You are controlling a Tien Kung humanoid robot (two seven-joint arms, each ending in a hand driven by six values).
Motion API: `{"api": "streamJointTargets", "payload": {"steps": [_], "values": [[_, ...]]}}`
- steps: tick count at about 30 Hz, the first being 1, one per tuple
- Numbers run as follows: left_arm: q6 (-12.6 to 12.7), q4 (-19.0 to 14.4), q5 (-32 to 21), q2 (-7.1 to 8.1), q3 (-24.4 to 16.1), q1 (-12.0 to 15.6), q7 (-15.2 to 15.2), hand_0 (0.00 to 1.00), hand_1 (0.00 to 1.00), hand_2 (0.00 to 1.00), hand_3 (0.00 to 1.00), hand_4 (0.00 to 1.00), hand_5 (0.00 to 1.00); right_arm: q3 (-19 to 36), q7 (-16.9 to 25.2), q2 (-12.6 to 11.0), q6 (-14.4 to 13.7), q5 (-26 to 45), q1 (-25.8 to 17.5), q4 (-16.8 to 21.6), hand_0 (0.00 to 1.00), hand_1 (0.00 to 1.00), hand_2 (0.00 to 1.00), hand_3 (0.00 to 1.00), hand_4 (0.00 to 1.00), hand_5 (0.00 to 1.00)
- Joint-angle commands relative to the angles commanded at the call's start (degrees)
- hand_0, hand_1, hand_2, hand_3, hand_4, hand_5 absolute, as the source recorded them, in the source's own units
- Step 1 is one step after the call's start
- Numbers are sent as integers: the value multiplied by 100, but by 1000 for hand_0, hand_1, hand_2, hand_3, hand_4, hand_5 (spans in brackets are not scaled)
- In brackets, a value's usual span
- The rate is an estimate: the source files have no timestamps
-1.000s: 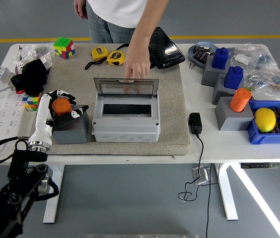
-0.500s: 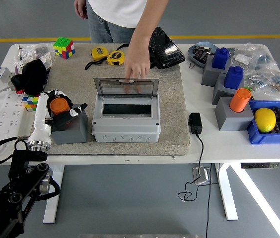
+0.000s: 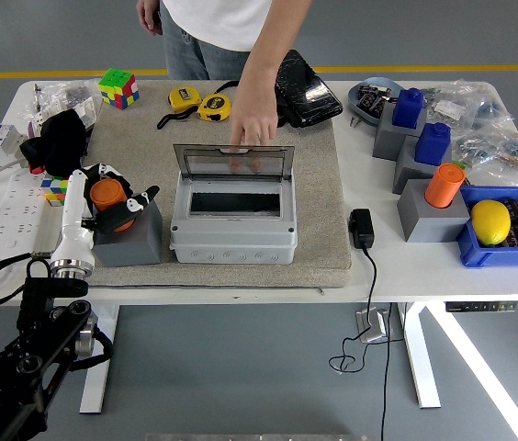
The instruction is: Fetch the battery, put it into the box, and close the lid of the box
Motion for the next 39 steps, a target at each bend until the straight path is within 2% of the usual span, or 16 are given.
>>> {"api": "streamJointTargets", "payload": {"steps": [7, 24, 27, 30, 31, 36, 37, 39], "values": [[37, 7, -75, 4, -13, -57, -30, 104, 177, 196, 178, 943, 163, 2, 5, 5, -2, 4, 7, 0, 850, 839, 798, 818, 998, 998], [97, -14, -99, 47, -17, -217, -24, 91, 166, 187, 175, 932, 179, 11, 2, 5, -4, -4, 19, 0, 850, 839, 798, 818, 998, 998], [120, -102, 27, 135, -29, -271, 55, 90, 160, 182, 168, 928, 182, 4, 7, -4, -4, 0, 23, 0, 850, 839, 798, 818, 998, 998], [173, -225, 380, 279, -70, -361, 232, 90, 160, 182, 168, 928, 182, 21, 4, -17, -5, -21, 25, 0, 850, 839, 798, 818, 998, 998], [191, -260, 524, 315, -82, -380, 288, 70, 135, 163, 149, 890, 211, 23, 3, -19, -4, -25, 24, 0, 850, 839, 798, 818, 998, 998], [261, -599, 1672, 657, -130, -485, 872, 70, 135, 163, 149, 890, 211, 40, -1, -37, -5, -41, 19, 0, 850, 839, 798, 818, 998, 998], [259, -646, 1895, 700, -128, -491, 956, 66, 112, 155, 142, 821, 216, 41, -1, -39, -6, -42, 19, 0, 850, 838, 798, 818, 998, 998], [232, -808, 2361, 855, -79, -505, 1209, 66, 112, 155, 142, 821, 216, 45, 2, -45, -6, -41, 19, 0, 850, 838, 798, 818, 998, 998]]}}
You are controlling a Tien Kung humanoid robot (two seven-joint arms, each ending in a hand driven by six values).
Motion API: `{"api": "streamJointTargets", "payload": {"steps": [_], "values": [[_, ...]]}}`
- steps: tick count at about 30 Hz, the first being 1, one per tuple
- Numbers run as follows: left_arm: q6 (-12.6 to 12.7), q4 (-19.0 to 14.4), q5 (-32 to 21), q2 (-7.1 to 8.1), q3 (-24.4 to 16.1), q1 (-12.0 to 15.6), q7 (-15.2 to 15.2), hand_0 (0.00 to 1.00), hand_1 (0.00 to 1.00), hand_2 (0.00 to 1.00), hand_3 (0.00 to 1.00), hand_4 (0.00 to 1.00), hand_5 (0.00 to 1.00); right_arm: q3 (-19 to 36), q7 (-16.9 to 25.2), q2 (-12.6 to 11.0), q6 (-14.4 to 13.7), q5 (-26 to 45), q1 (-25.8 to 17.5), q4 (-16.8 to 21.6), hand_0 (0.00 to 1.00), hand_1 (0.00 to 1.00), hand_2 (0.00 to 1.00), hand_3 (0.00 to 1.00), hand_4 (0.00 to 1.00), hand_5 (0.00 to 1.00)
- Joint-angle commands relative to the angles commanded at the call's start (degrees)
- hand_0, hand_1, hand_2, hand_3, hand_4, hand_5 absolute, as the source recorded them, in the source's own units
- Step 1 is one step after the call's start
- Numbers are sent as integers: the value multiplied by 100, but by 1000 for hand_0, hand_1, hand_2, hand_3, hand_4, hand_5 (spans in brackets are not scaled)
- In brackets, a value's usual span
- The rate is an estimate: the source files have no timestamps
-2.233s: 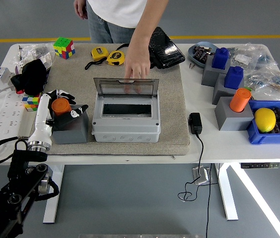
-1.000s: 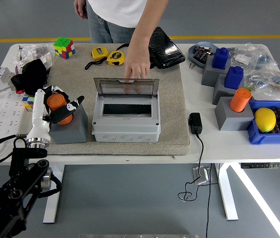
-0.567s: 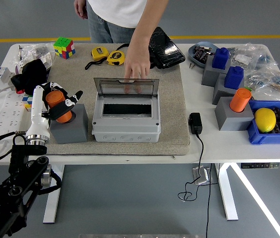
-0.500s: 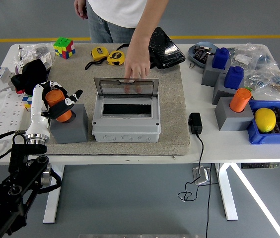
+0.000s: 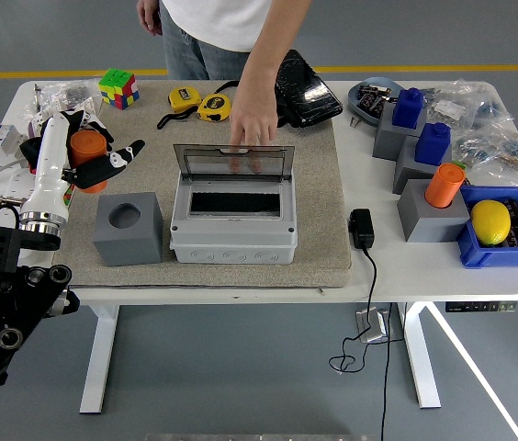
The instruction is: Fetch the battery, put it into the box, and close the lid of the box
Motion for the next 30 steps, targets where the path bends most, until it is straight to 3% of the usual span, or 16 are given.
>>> {"api": "streamJointTargets", "payload": {"steps": [3, 4, 11, 15, 16, 23, 30], "values": [[-108, -234, 708, 198, 80, 4, 383, 66, 112, 155, 142, 821, 216, 14, 3, -10, -2, -5, -1, 0, 850, 838, 798, 818, 998, 998], [-152, -314, 963, 254, 107, 9, 495, 65, 110, 152, 137, 745, 224, 18, 3, -13, -2, -6, 1, 0, 850, 839, 798, 818, 998, 998], [-471, -824, 2543, 533, 292, 79, 1106, 65, 109, 150, 131, 744, 249, 48, 4, -22, -7, -6, 12, 0, 850, 839, 798, 817, 998, 998], [-765, -1206, 3348, 810, 628, 78, 1443, 65, 109, 150, 131, 744, 249, 108, 1, -54, -17, -35, 21, 0, 850, 839, 798, 817, 998, 998], [-818, -1295, 3452, 860, 715, 81, 1491, 65, 105, 145, 127, 725, 298, 116, 0, -59, -18, -41, 21, 0, 851, 839, 798, 817, 998, 998], [-1037, -1702, 3514, 1008, 1150, 98, 1682, 65, 102, 142, 123, 711, 322, 123, 16, -82, -23, -28, 41, 0, 850, 839, 798, 818, 998, 998], [-1096, -1887, 3459, 906, 1506, 63, 1794, 67, 100, 140, 123, 697, 329, 178, 4, -103, -28, -75, 40, 0, 852, 839, 797, 819, 998, 998]]}}
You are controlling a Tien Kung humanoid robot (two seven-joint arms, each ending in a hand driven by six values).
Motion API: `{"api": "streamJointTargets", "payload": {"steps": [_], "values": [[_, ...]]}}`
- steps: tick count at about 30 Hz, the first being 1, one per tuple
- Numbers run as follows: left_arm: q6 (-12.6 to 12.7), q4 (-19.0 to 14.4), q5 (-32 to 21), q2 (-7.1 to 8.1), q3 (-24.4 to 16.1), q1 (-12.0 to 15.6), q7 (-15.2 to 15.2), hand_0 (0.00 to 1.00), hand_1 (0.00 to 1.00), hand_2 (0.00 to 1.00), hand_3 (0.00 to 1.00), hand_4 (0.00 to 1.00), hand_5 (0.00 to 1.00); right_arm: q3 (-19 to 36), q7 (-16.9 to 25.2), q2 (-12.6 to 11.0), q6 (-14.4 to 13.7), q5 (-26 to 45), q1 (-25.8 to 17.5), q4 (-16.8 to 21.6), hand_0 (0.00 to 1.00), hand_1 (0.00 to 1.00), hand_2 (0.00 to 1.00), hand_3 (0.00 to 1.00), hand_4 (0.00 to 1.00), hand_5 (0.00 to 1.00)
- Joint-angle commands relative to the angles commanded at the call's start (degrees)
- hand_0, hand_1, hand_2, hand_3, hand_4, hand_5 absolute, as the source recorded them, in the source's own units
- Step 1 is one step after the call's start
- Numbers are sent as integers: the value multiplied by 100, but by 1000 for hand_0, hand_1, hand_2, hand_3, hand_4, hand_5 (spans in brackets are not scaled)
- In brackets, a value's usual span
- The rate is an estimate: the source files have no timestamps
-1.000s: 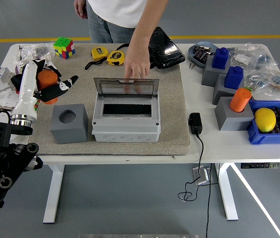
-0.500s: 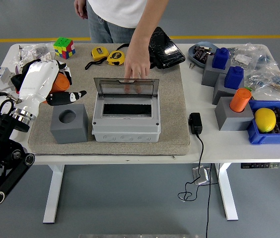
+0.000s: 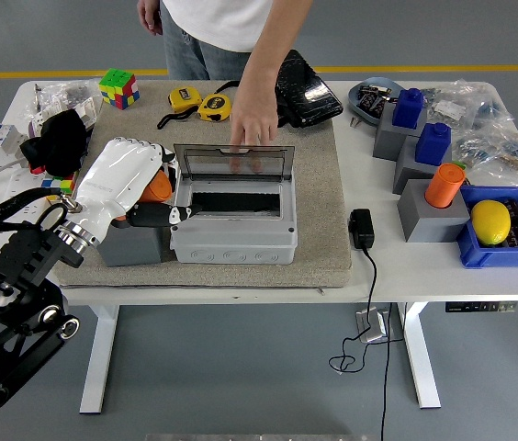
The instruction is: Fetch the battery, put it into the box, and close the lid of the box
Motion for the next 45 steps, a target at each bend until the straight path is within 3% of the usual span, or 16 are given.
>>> {"api": "streamJointTargets", "payload": {"steps": [7, 23, 31, 36, 42, 45], "values": [[5, 180, 50, -195, 159, -91, 15, 66, 99, 140, 122, 692, 335, 14, 0, -10, -4, -15, 5, 0, 852, 838, 797, 818, 998, 998], [81, 884, -18, -626, 465, -648, -38, 66, 101, 140, 122, 680, 347, 29, -16, -16, -3, -106, 22, 0, 855, 837, 797, 819, 998, 998], [91, 1070, -31, -857, 631, -939, -50, 67, 100, 139, 122, 679, 347, 23, -19, -21, -5, -121, 25, 0, 855, 837, 797, 820, 998, 998], [98, 1116, -282, -934, 953, -1210, -96, 67, 99, 139, 122, 678, 347, 16, -23, -19, -6, -148, 29, 0, 855, 836, 797, 820, 998, 998], [169, 1256, -757, -990, 1633, -1631, -188, 67, 99, 139, 122, 677, 348, -31, -22, -20, -1, -142, 64, 0, 854, 836, 797, 820, 998, 998], [218, 1387, -813, -1092, 1714, -1719, -221, 67, 99, 139, 122, 677, 348, -34, -30, -27, -2, -147, 75, 0, 854, 836, 797, 820, 998, 998]]}}
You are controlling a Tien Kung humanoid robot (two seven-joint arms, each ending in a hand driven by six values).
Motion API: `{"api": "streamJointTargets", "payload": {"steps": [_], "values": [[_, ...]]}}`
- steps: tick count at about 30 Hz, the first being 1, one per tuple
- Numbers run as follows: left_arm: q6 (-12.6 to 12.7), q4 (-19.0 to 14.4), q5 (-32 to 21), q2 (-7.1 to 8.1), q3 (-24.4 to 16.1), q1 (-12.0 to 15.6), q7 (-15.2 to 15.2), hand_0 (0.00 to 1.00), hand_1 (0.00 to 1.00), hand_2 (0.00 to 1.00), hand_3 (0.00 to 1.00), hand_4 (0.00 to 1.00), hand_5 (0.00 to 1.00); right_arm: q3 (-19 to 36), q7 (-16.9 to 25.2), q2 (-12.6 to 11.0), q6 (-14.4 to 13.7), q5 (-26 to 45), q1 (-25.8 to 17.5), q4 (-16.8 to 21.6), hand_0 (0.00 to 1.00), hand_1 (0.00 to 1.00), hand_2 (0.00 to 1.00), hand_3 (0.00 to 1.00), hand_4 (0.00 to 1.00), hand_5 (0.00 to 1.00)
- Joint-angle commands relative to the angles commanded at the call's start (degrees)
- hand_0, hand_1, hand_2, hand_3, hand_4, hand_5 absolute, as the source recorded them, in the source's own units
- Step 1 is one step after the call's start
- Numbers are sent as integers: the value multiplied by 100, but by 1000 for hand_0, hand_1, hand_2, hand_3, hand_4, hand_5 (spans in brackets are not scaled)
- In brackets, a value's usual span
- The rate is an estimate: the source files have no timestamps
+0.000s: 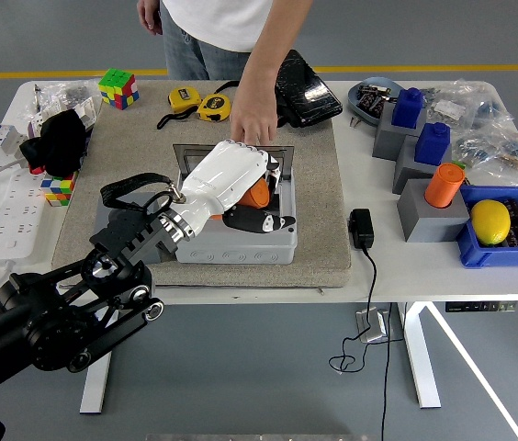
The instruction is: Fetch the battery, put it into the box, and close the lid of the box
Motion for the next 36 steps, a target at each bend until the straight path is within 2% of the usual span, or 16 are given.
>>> {"api": "streamJointTargets", "payload": {"steps": [11, 18, 36], "values": [[121, 607, -72, -238, -76, -270, -157, 67, 99, 140, 122, 678, 349, -12, -11, 10, 3, -10, 31, 0, 854, 836, 797, 820, 998, 998], [211, 903, -113, -368, -23, -304, -229, 69, 100, 139, 122, 676, 347, -16, -9, 14, 2, -17, 48, 0, 854, 836, 797, 820, 998, 998], [557, 1269, -150, -521, 50, -231, -494, 73, 101, 141, 123, 677, 357, 7, -19, 20, 11, -39, 53, 0, 855, 836, 797, 820, 998, 998]]}}
